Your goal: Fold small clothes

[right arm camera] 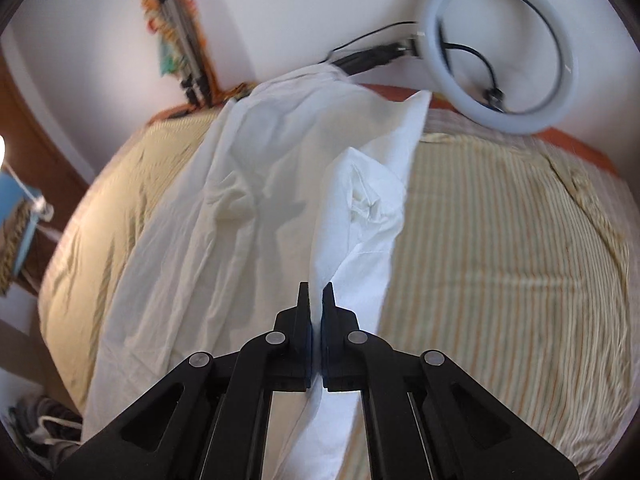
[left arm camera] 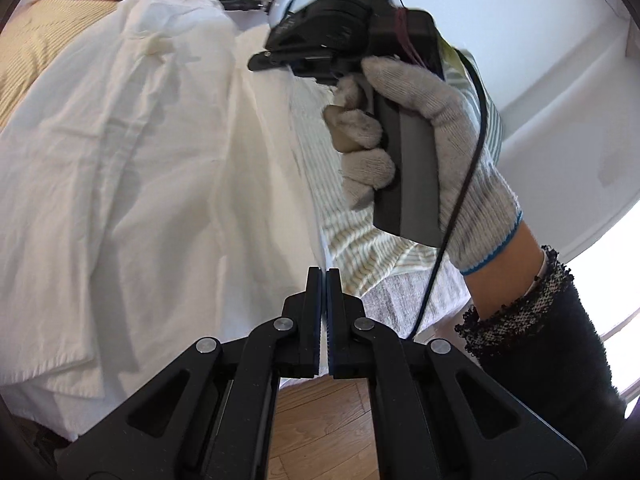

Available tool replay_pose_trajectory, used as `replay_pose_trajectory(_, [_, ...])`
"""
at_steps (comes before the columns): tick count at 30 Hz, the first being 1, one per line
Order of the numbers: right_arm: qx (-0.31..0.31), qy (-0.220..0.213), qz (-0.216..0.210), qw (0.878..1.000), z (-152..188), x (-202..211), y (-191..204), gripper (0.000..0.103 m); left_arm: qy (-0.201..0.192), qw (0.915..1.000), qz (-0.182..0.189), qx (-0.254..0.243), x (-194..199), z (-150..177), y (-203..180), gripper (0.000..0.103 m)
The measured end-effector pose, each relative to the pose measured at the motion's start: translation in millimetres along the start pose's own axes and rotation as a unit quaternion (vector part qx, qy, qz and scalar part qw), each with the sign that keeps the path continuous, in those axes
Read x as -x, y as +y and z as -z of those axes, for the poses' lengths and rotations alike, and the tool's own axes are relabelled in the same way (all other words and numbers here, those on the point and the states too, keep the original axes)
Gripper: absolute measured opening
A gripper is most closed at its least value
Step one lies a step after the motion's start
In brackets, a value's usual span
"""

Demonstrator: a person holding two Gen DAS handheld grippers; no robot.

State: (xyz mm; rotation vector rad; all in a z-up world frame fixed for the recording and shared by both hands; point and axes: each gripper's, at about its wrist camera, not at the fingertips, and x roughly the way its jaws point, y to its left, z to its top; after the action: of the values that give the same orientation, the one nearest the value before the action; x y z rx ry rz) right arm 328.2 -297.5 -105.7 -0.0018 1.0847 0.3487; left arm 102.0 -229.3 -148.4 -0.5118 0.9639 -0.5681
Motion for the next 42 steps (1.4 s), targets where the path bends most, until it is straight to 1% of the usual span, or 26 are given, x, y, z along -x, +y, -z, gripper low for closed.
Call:
replay_pose_trajectory(3, [0.024,0.021,0.007,0.999,-2,-23,25,0.002,-0.005,0.9999,-0.005,0.015,9,1,12,0.000])
replay_pose_trajectory(7, [0.042,0.042,0.015,0.998,-1,-50,45,0.002,-0.011,0.9991,-0.011,0.039,22,1,32,0.000])
replay_pose_trajectory(10, [0.039,0.056,0.024,0.997,-1,-67,50,0.002,-0.015,0.9986,-0.018,0.049,28,2,41,0.000])
replay_pose_trajectory(12, [0.031,0.059,0.021,0.998,-2,-73,47,0.002,-0.017,0.9981,-0.021,0.055,31,0,47,0.000])
replay_pose_trajectory(13, [0.028,0.057,0.014,0.998,-4,-73,45,0.004,-0.016,0.9977,-0.021,0.062,31,-1,50,0.000])
replay_pose_trajectory(15, [0.014,0.060,-0.016,0.998,-6,-70,39,0.010,-0.012,0.9972,-0.020,0.071,34,0,55,0.000])
replay_pose_trajectory(17, [-0.009,0.059,-0.063,0.996,-7,-58,29,0.014,-0.009,0.9973,-0.023,0.069,32,-2,57,0.000])
replay_pose_trajectory(18, [-0.019,0.046,-0.088,0.995,-5,-45,22,0.016,-0.008,0.9975,-0.026,0.065,33,-3,56,0.000])
replay_pose_trajectory(19, [-0.025,0.028,-0.102,0.994,-2,-29,15,0.016,-0.008,0.9976,-0.028,0.062,35,-1,55,0.000])
replay_pose_trajectory(21, [-0.042,-0.003,-0.123,0.991,10,1,-5,0.016,-0.008,0.9977,-0.032,0.059,38,-1,54,0.000])
replay_pose_trajectory(22, [-0.049,-0.010,-0.125,0.991,17,12,-12,0.016,-0.012,0.9976,-0.036,0.058,42,0,54,0.000])
replay_pose_trajectory(25, [-0.053,-0.030,-0.101,0.993,51,41,-29,0.016,-0.022,0.9969,-0.047,0.059,54,2,56,0.000])
replay_pose_trajectory(27, [-0.041,-0.031,-0.085,0.995,77,51,-27,0.016,-0.030,0.9964,-0.050,0.061,64,3,57,0.000])
replay_pose_trajectory(28, [-0.037,-0.032,-0.079,0.996,85,51,-25,0.016,-0.032,0.9963,-0.050,0.062,69,3,57,0.000])
replay_pose_trajectory(32, [-0.025,-0.020,-0.063,0.998,120,40,-8,0.016,-0.054,0.9962,-0.050,0.048,90,-9,51,0.000])
replay_pose_trajectory(34, [-0.016,0.000,-0.073,0.997,131,32,2,0.016,-0.068,0.9956,-0.044,0.047,106,-22,46,0.000])
replay_pose_trajectory(35, [-0.007,0.019,-0.084,0.996,139,25,11,0.016,-0.077,0.9952,-0.041,0.046,114,-29,44,0.000])
replay_pose_trajectory(36, [0.007,0.030,-0.085,0.996,145,25,16,0.016,-0.084,0.9947,-0.040,0.043,122,-37,42,0.000])
replay_pose_trajectory(37, [0.028,0.033,-0.079,0.996,149,27,25,0.016,-0.093,0.9942,-0.038,0.038,132,-47,39,0.003])
replay_pose_trajectory(39, [0.051,0.024,-0.072,0.996,150,38,36,0.016,-0.105,0.9935,-0.038,0.019,153,-68,33,0.014])
replay_pose_trajectory(40, [0.057,0.019,-0.078,0.995,148,46,40,0.018,-0.106,0.9935,-0.041,0.002,164,-81,30,0.026])
replay_pose_trajectory(41, [0.061,0.013,-0.079,0.995,147,53,44,0.022,-0.104,0.9935,-0.046,-0.013,172,-90,30,0.032])
replay_pose_trajectory(42, [0.070,0.006,-0.078,0.995,146,60,49,0.037,-0.100,0.9929,-0.054,-0.034,178,-100,29,0.033])
